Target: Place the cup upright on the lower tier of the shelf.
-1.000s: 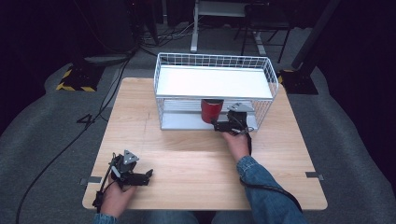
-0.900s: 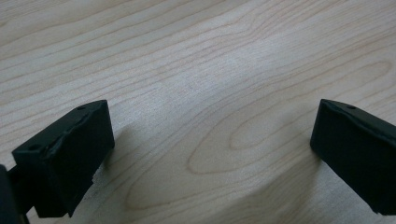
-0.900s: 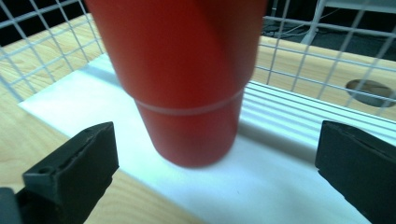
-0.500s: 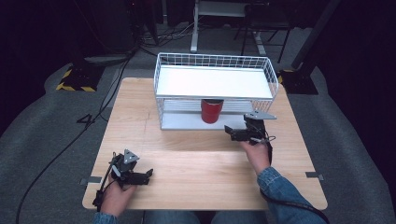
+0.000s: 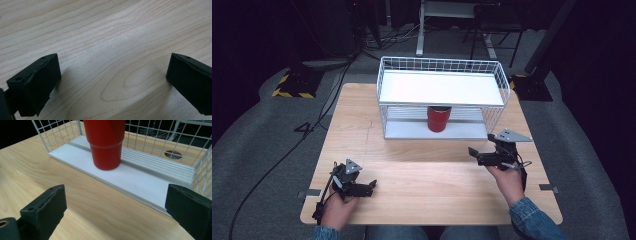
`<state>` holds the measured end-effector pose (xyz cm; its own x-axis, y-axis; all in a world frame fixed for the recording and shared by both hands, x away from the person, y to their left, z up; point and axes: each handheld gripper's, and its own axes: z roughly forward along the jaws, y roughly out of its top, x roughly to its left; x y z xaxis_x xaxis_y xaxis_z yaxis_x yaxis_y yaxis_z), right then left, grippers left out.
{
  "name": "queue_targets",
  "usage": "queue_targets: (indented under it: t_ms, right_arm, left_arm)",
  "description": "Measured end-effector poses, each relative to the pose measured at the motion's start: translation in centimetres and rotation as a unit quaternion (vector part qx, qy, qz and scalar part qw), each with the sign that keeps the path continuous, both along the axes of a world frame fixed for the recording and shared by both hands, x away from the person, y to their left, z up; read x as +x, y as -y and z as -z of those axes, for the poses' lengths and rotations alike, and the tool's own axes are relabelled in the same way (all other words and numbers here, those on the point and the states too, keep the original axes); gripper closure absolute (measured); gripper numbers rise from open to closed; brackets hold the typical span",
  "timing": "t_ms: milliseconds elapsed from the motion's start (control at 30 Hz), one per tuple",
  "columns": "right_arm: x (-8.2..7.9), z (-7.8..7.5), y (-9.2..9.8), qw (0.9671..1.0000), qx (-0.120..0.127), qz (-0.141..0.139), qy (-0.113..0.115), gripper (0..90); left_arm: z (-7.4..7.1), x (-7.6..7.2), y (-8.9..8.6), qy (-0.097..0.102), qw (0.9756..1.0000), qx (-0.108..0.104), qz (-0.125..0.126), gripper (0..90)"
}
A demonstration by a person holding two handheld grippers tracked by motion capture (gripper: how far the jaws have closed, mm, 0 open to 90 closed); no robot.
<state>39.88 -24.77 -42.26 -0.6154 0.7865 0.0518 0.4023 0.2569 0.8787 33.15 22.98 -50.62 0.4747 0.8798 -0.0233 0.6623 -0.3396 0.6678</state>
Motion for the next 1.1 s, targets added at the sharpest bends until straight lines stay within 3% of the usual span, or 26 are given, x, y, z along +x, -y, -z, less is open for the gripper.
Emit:
queue_targets:
  t_ms: [200, 400, 633, 833, 1100]
  right_arm:
    - [-2.0, 0.1, 1.8, 0.9998, -0.013, -0.012, 0.0, 3.6]
    - [-3.6, 0.7, 3.4, 0.9995, -0.029, -0.004, -0.01, 3.6]
    - [-5.1, 2.1, 5.6, 0.9992, -0.028, 0.017, -0.025, 7.5]
    - [-6.2, 3.3, 7.0, 0.9977, -0.052, 0.018, -0.039, 14.2]
    - [-6.6, 5.5, 8.1, 0.9944, -0.084, 0.026, -0.058, 14.6]
  left_arm:
    - [0.0, 0.4, 0.2, -0.001, 1.0, 0.001, 0.004, 0.1]
    - [0.0, 0.5, 0.2, -0.001, 1.0, 0.001, 0.003, 0.1]
    - [0.0, 0.5, 0.2, -0.001, 1.0, 0.001, 0.003, 0.1]
    - [0.0, 0.5, 0.2, -0.001, 1.0, 0.001, 0.003, 0.1]
    - [0.0, 0.5, 0.2, -0.002, 1.0, 0.001, 0.003, 0.1]
